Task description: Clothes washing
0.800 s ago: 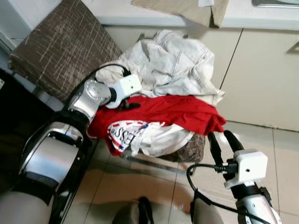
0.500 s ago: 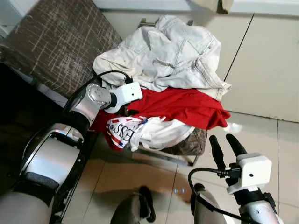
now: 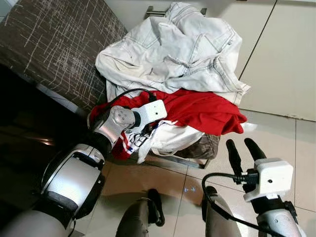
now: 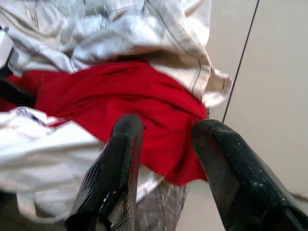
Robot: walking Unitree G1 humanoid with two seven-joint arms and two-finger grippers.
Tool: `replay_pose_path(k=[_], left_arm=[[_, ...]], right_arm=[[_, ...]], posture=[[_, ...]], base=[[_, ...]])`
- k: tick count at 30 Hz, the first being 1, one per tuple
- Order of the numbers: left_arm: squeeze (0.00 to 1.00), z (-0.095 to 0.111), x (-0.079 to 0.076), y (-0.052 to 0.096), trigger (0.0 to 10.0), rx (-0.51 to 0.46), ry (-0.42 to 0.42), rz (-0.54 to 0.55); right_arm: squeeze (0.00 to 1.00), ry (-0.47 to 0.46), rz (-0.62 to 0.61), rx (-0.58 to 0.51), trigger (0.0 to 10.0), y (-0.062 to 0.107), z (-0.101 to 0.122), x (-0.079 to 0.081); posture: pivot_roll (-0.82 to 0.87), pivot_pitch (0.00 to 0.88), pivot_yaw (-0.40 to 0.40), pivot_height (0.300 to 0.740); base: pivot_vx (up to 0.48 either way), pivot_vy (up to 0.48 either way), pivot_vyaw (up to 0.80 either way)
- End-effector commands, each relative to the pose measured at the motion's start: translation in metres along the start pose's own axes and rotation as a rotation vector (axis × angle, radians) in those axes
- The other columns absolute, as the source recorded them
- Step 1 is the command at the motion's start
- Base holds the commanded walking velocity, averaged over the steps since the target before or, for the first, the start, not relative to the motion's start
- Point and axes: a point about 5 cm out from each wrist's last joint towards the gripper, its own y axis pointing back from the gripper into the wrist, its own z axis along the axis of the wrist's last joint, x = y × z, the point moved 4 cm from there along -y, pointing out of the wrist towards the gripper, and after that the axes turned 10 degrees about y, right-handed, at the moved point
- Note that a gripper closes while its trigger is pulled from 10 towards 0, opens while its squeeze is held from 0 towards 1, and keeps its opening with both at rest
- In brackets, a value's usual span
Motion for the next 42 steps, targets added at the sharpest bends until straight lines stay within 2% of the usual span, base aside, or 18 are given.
replay_pose_path(k=[1,3,6,8,10,12,13,14,23,28,33,35,38,41,42], left_arm=[[0.0,0.001,-0.007,-0.004,0.0,-0.046,0.033,-0.001],[0.0,0.008,0.001,-0.004,0.0,-0.106,0.088,0.081],[0.0,0.011,0.007,-0.003,0.0,-0.135,0.137,0.13],[0.0,0.014,0.018,0.0,0.0,-0.186,0.264,0.205],[0.0,0.014,0.018,0.0,0.0,-0.186,0.264,0.205],[0.0,0.009,0.022,0.003,0.0,-0.228,0.429,0.237],[0.0,0.009,0.022,0.003,0.0,-0.228,0.429,0.237],[0.0,0.002,0.016,0.001,0.0,-0.24,0.5,0.236],[0.0,-0.011,-0.002,-0.005,0.0,-0.258,0.577,0.199],[0.0,-0.014,-0.007,-0.007,0.0,-0.272,0.611,0.217],[0.0,-0.009,-0.001,-0.006,0.0,-0.313,0.679,0.257],[0.0,-0.003,0.004,-0.007,0.0,-0.366,0.772,0.289],[0.0,0.005,0.007,-0.008,0.0,-0.426,0.865,0.326],[0.0,0.012,0.01,-0.007,0.0,-0.465,0.883,0.333],[0.0,0.021,0.017,-0.002,0.0,-0.508,0.873,0.344]], right_arm=[[0.0,-0.005,-0.004,0.02,10.0,0.001,-0.003,0.001],[0.0,-0.003,-0.009,0.012,10.0,-0.006,-0.003,0.0],[0.0,-0.006,-0.015,0.011,10.0,-0.009,-0.005,0.0],[0.0,-0.019,-0.026,0.009,10.0,-0.015,-0.006,-0.002],[0.0,-0.019,-0.026,0.009,10.0,-0.015,-0.006,-0.002],[0.0,-0.029,-0.018,0.0,10.0,-0.023,-0.007,0.0],[0.0,-0.029,-0.018,0.0,10.0,-0.023,-0.007,0.0],[0.0,-0.037,0.007,-0.007,10.0,-0.031,-0.009,0.005],[0.0,-0.044,0.048,-0.015,10.0,-0.042,-0.013,0.012],[0.0,-0.043,0.079,-0.021,10.0,-0.048,-0.015,0.014],[0.0,-0.034,0.088,-0.028,10.0,-0.053,-0.015,0.012],[0.0,-0.03,0.085,-0.03,10.0,-0.057,-0.016,0.01],[0.0,-0.029,0.083,-0.039,10.0,-0.061,-0.015,0.009],[0.0,-0.03,0.084,-0.044,10.0,-0.063,-0.015,0.009],[0.0,-0.033,0.088,-0.048,10.0,-0.064,-0.014,0.01]], posture=[[-0.35,0.323,0.205,0.74],[-0.34,0.298,0.206,0.74],[-0.33,0.288,0.205,0.74],[-0.32,0.272,0.201,0.74],[-0.32,0.272,0.201,0.74],[-0.3,0.23,0.184,0.74],[-0.3,0.23,0.184,0.74],[-0.28,0.209,0.172,0.74],[-0.25,0.18,0.141,0.74],[-0.25,0.17,0.119,0.74],[-0.24,0.161,0.11,0.74],[-0.25,0.153,0.106,0.74],[-0.25,0.146,0.105,0.74],[-0.25,0.141,0.103,0.74],[-0.25,0.127,0.1,0.74]], base=[[0.0,0.0,0.0],[0.0,0.0,0.0],[0.0,0.0,0.0],[0.0,0.0,0.0],[0.0,0.0,0.0],[0.0,0.0,0.0],[0.0,0.0,0.0],[0.0,0.0,0.0],[0.0,0.0,0.0],[0.0,0.0,0.0],[0.0,0.0,0.0],[0.0,0.0,0.0],[0.0,0.0,0.0],[0.0,0.0,0.0],[0.0,0.0,0.0]])
